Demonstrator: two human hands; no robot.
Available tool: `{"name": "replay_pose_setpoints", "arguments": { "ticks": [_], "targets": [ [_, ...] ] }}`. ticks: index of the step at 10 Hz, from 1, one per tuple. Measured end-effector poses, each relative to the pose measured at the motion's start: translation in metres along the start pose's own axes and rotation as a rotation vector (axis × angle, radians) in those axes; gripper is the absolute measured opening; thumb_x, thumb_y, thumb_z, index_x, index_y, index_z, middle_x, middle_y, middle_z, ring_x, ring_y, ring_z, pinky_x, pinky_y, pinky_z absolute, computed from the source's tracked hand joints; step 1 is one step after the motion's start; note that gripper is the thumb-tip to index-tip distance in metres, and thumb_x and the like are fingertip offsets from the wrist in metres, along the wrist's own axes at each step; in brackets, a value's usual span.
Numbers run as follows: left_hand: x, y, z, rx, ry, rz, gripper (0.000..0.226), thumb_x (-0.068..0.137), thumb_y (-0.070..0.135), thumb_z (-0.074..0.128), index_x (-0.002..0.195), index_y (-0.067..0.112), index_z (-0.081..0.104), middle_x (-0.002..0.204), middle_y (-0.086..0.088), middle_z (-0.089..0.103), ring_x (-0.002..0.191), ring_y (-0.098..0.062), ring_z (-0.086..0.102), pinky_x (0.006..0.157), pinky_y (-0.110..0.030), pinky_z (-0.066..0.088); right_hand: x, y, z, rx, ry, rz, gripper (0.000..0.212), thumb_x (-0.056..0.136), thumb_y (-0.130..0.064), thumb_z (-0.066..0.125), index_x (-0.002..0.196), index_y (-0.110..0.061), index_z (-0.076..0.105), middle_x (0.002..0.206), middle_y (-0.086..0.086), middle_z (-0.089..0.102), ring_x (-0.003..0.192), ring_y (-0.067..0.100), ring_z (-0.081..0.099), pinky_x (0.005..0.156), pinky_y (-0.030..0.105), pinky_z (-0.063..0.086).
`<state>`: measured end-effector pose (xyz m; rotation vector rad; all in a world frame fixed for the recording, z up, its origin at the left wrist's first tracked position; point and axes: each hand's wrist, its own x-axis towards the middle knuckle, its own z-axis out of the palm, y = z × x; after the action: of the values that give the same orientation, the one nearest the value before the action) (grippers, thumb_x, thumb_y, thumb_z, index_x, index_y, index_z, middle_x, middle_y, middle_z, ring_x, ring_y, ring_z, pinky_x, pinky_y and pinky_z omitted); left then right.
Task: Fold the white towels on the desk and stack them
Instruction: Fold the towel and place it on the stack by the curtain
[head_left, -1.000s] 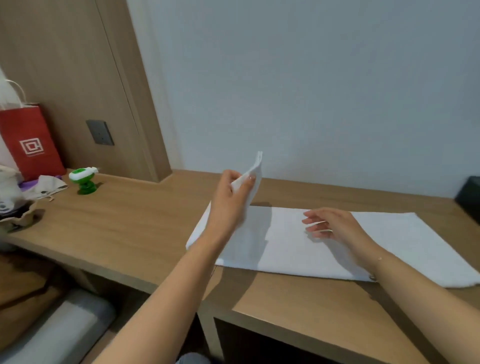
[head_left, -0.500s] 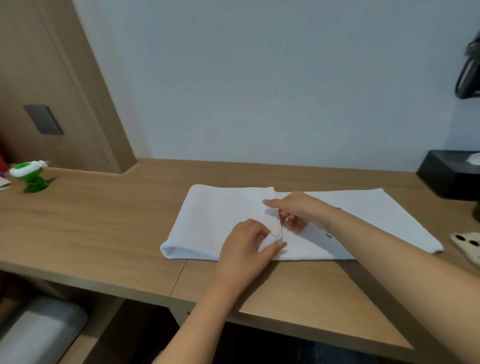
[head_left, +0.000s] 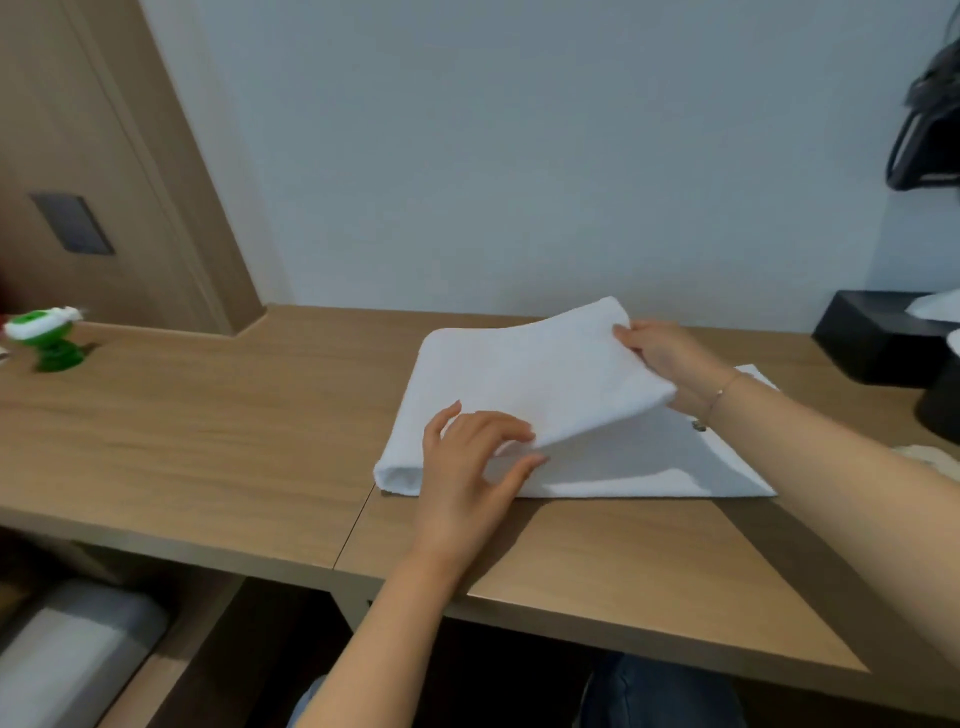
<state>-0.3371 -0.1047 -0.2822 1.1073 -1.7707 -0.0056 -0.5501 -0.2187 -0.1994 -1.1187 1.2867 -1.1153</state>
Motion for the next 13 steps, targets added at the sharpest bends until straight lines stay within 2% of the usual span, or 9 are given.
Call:
{"name": "replay_pose_setpoints", "arguments": {
  "ticks": [1,2,3,4,5,7,9,10,13],
  "targets": [
    [-0.002,0.002,-0.001,0.105,-0.073,0.096,0.016,0.086,0.032,0.074,0.099,0.025,0.068,0.106,0.017,0.065,0.107,-0.002,0.059,0.115,-0.041,0.025,0.002,-0.009,-0.055,-0.094,0.023,0.05,0.013,0.1,-0.015,0.05,0.09,-0.016,0.058,0.092,0.003,0.065,0.063,0.002,0.063,0.074,0.022,0.05],
    [-0.002,0.002,-0.003,0.173,-0.125,0.104,0.021,0.083,0.021,0.076,0.103,0.025,0.069,0.111,0.014,0.065,0.113,-0.007,0.057,0.111,-0.044,0.029,-0.008,-0.022,-0.069,0.125,0.443,-0.25,0.036,0.088,-0.031,0.061,0.121,-0.016,0.06,0.133,0.006,0.056,0.124,0.023,0.051,0.106,0.046,0.034],
    [0.0,0.002,-0.003,0.196,-0.233,0.075,0.025,0.082,0.017,0.076,0.105,0.023,0.069,0.115,0.011,0.064,0.114,-0.01,0.056,0.104,-0.039,0.035,-0.012,0.005,-0.101,1.172,0.752,-0.465,0.047,0.1,-0.032,0.041,0.14,-0.009,0.048,0.134,0.01,0.056,0.126,0.021,0.047,0.107,0.03,0.03],
    [-0.001,0.001,-0.001,0.154,-0.31,-0.011,0.021,0.086,0.015,0.073,0.105,0.023,0.069,0.115,0.011,0.062,0.113,-0.008,0.053,0.1,-0.034,0.041,-0.017,0.014,-0.158,-0.043,0.322,0.017,0.041,0.095,-0.025,0.059,0.126,0.002,0.06,0.099,0.009,0.072,0.082,0.017,0.066,0.067,0.024,0.052],
    [-0.001,-0.001,-0.002,0.053,-0.329,-0.078,0.014,0.088,0.015,0.07,0.1,0.023,0.069,0.109,0.015,0.06,0.108,-0.002,0.05,0.095,-0.031,0.045,-0.017,0.044,-0.204,-0.346,0.022,0.231,0.053,0.081,-0.022,0.074,0.123,0.006,0.058,0.097,0.009,0.07,0.084,0.02,0.066,0.065,0.026,0.051],
    [0.0,-0.005,-0.003,0.035,-0.328,-0.138,0.02,0.085,0.01,0.071,0.096,0.027,0.07,0.106,0.015,0.057,0.108,-0.002,0.046,0.098,-0.036,0.039,-0.022,0.059,-0.197,-0.529,0.043,0.114,0.069,0.083,-0.02,0.075,0.143,-0.026,0.04,0.122,-0.003,0.058,0.104,0.011,0.058,0.08,0.025,0.046],
    [0.001,-0.007,-0.003,0.039,-0.356,-0.176,0.036,0.082,-0.007,0.066,0.094,0.027,0.073,0.097,0.02,0.056,0.098,-0.002,0.043,0.09,-0.025,0.037,-0.025,0.057,-0.187,-0.81,0.189,-0.202,0.055,0.092,-0.011,0.061,0.143,-0.024,0.044,0.141,-0.001,0.05,0.127,0.019,0.047,0.105,0.038,0.039],
    [0.0,-0.006,-0.005,-0.007,-0.377,-0.191,0.038,0.082,-0.008,0.065,0.095,0.027,0.072,0.099,0.018,0.059,0.103,0.003,0.045,0.085,-0.008,0.034,-0.027,0.06,-0.185,-0.928,0.225,-0.268,0.052,0.094,-0.011,0.059,0.143,-0.019,0.043,0.142,0.005,0.05,0.127,0.024,0.048,0.105,0.041,0.039],
    [-0.004,-0.006,-0.016,-0.016,-0.373,-0.207,0.028,0.085,-0.001,0.066,0.098,0.023,0.072,0.102,0.016,0.057,0.103,-0.002,0.051,0.085,-0.023,0.045,-0.018,0.069,-0.192,-1.04,0.271,-0.274,0.043,0.098,-0.021,0.054,0.14,-0.019,0.047,0.132,0.009,0.051,0.114,0.028,0.053,0.092,0.033,0.04]
  ]
}}
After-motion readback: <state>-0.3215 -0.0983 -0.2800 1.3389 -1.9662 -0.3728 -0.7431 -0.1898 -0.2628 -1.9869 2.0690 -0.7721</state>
